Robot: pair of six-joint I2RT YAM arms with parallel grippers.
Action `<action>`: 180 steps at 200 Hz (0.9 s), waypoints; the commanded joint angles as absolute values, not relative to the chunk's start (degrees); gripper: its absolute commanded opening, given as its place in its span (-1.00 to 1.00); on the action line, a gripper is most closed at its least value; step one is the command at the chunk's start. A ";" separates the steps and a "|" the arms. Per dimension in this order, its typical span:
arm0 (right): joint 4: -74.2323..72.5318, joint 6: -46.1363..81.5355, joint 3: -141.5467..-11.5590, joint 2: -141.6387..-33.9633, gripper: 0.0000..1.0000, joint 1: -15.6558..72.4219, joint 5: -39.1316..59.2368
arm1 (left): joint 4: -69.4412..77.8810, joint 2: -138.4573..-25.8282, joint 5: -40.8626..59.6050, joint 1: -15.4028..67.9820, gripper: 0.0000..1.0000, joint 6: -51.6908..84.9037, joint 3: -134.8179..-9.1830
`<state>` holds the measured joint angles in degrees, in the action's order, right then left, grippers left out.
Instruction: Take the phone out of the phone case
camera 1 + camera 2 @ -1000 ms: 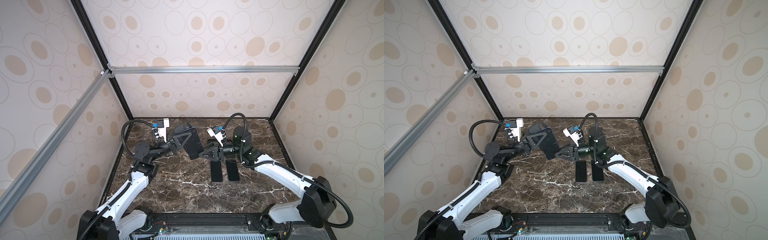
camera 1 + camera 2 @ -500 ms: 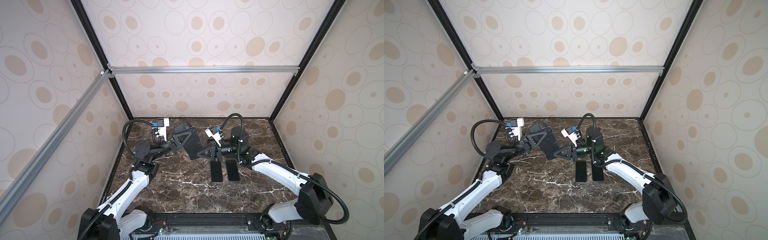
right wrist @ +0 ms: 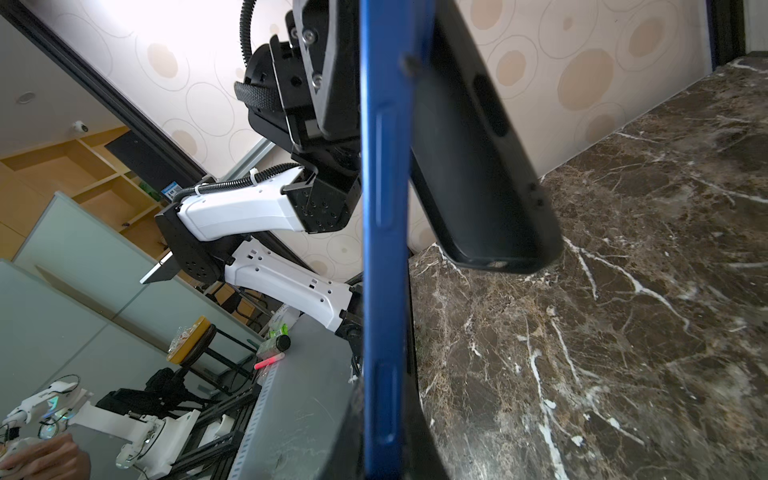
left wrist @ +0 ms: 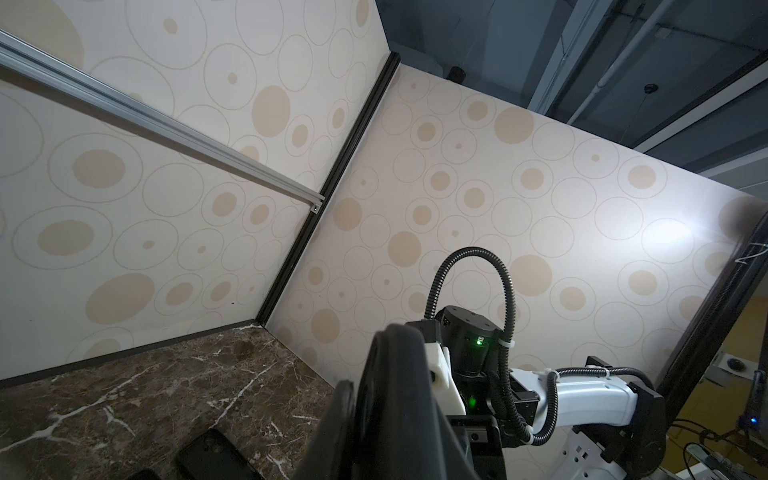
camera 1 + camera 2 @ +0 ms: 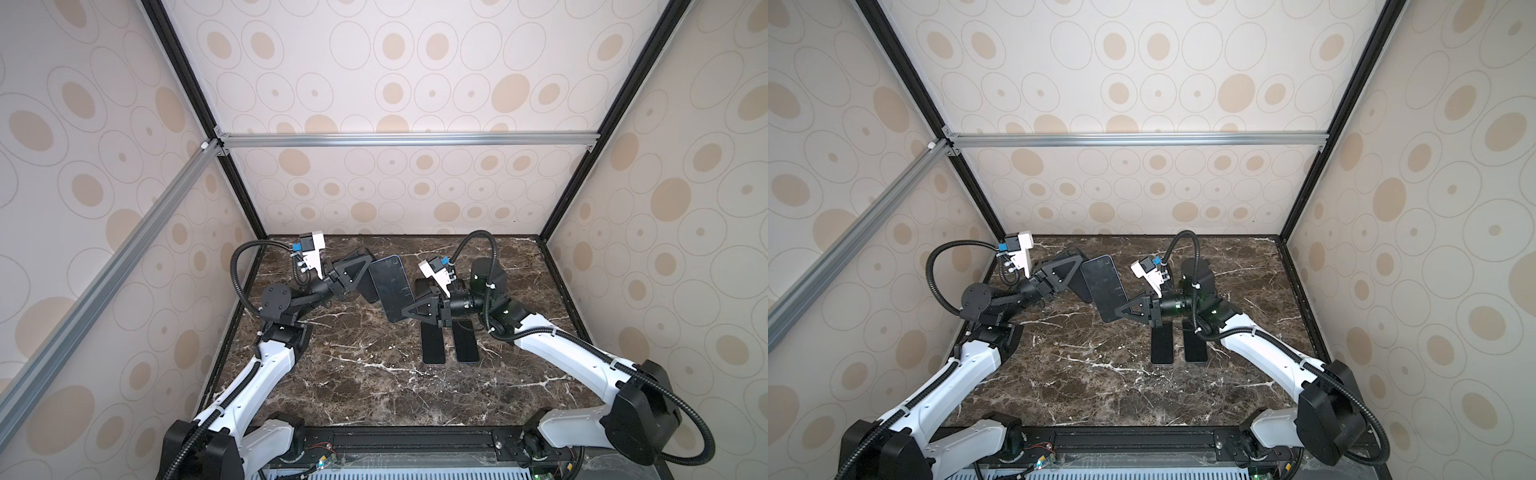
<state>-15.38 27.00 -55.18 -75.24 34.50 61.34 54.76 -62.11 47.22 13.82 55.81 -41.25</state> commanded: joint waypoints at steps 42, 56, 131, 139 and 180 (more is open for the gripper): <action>-8.28 20.31 -52.01 -67.90 -1.00 33.77 56.35 | 48.71 -58.44 43.26 11.24 -0.93 51.09 -39.69; -6.07 19.34 -50.91 -67.12 -1.00 33.82 54.85 | 42.38 -57.32 41.40 10.82 -0.92 46.88 -40.26; 3.98 34.52 -43.45 -66.50 -1.00 41.27 21.41 | 6.19 -51.47 17.81 9.51 -0.90 26.68 -43.40; 2.16 38.53 -41.91 -67.50 -1.00 42.44 19.52 | 6.32 -51.02 18.09 9.25 -0.90 27.17 -42.43; -6.51 52.80 -37.36 -75.14 -1.00 45.32 15.61 | 5.49 -51.62 18.91 8.23 -0.89 29.56 -39.21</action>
